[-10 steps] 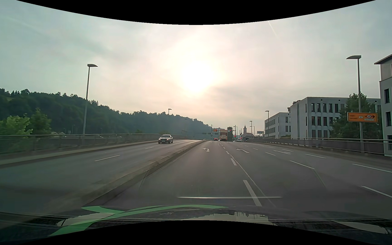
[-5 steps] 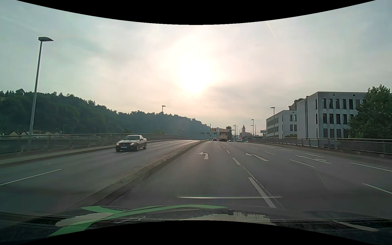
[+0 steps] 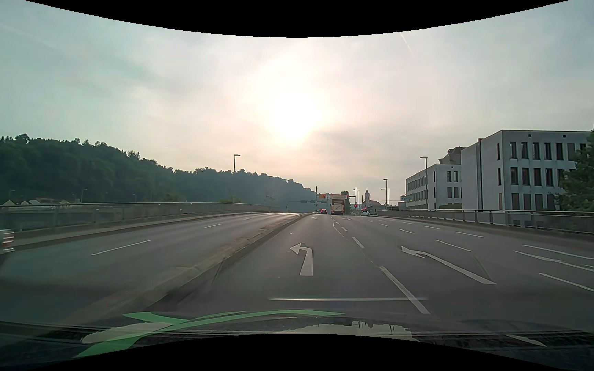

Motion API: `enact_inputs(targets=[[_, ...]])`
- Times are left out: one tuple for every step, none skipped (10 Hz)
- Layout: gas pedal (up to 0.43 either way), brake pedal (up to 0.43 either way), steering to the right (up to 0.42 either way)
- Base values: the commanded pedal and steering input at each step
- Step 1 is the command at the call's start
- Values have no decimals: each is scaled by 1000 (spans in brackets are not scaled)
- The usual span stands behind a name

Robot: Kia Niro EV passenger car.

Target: Follow the waypoints while adhering to traffic rules and regulations

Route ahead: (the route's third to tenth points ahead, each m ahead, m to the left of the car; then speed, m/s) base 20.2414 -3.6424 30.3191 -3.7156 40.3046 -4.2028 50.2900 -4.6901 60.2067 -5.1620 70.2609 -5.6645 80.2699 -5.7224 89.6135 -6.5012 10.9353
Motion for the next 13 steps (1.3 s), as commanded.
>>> enact_inputs(targets=[[98, 0, 6], [98, 0, 6], [98, 0, 5], [98, 0, 4], [98, 0, 3], [98, 0, 2], [98, 0, 2], [98, 0, 2], [98, 0, 1], [98, 0, 2], [98, 0, 2], [98, 0, 3], [98, 0, 3]])
